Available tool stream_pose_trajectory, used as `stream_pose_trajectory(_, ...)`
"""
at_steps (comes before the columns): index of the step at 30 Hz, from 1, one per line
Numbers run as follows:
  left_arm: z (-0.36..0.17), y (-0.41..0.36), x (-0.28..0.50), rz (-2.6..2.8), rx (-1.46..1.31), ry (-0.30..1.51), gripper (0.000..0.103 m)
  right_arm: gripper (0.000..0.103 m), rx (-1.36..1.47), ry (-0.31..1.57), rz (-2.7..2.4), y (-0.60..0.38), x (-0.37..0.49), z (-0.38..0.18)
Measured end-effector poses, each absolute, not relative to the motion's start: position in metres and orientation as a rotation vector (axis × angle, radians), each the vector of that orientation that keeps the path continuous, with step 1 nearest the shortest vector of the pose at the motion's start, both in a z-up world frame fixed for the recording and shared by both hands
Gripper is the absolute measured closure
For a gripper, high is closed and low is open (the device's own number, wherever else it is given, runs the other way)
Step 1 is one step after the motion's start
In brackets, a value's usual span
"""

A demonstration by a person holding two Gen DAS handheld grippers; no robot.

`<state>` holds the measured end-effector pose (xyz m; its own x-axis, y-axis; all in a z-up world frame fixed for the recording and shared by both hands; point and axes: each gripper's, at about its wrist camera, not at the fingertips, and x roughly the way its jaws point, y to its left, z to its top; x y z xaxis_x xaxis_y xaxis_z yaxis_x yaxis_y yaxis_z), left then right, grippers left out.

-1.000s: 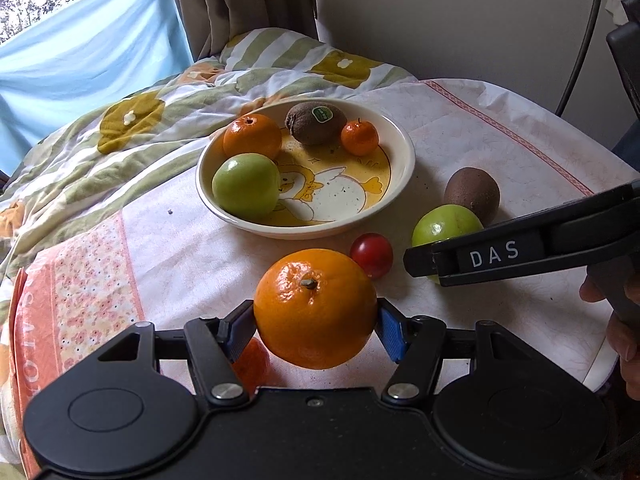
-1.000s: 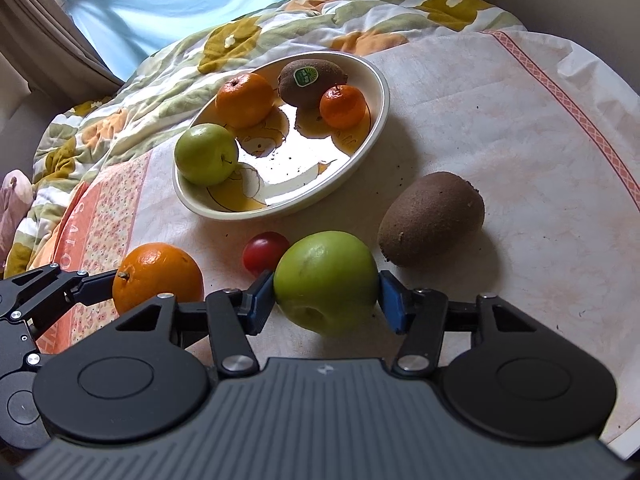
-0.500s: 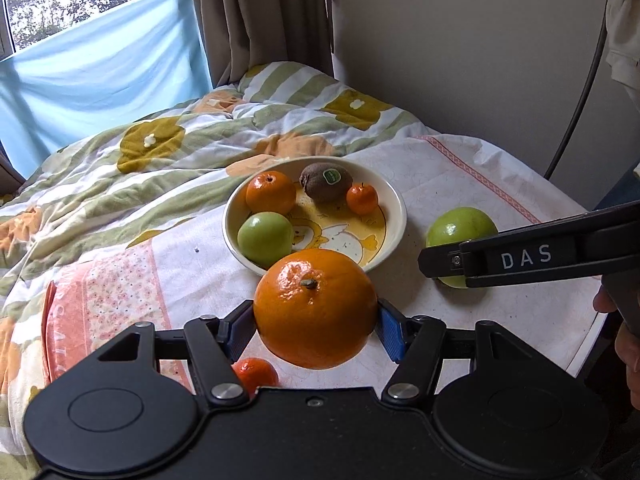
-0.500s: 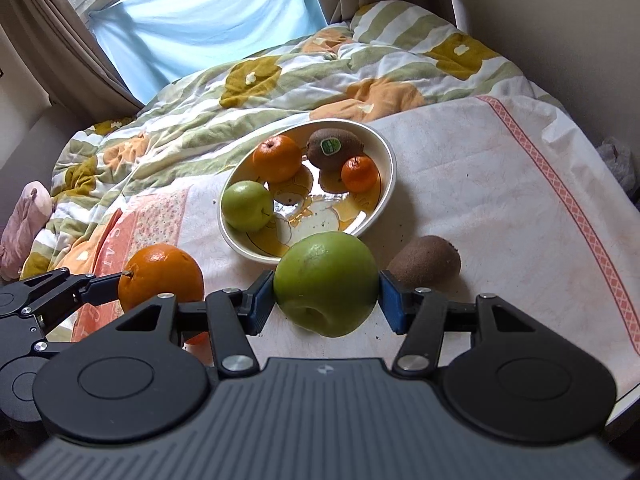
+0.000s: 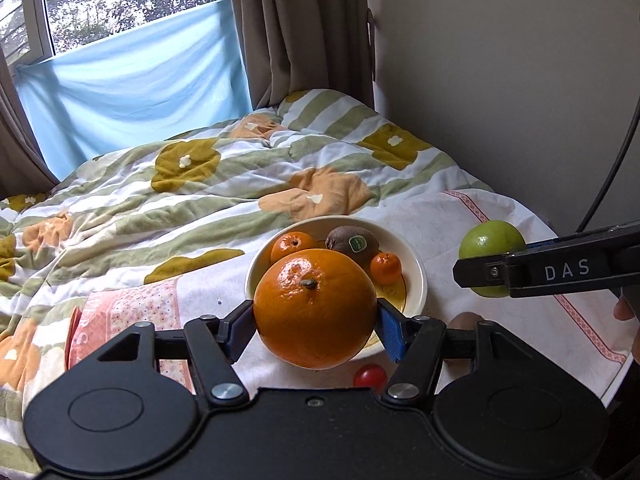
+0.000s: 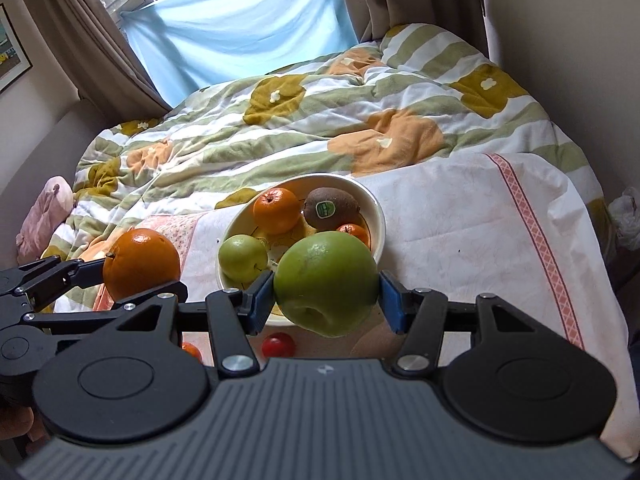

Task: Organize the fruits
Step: 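Lower the large orange into the bowl with the left gripper while the right gripper carries the apple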

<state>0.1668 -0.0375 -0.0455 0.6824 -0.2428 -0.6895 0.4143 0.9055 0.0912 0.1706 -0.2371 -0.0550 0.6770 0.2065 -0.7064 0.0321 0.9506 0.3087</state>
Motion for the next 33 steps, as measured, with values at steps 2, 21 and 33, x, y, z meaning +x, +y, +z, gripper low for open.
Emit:
stream_pose_trajectory(2,-0.047,-0.044,0.177,-0.354,0.245,0.74,0.035,0.033,0.305,0.831,0.121,-0.245,0.182,-0.057)
stream_pose_trajectory(21,-0.123,-0.105,0.271,-0.262,0.319,0.867,0.036,0.033,0.257,0.949,0.28,-0.284,0.292,-0.107)
stream_pose_trajectory(33,-0.143,-0.121,0.278,-0.291,0.448,0.876,0.035,0.033,0.268,0.968,0.286,-0.285,0.306,-0.118)
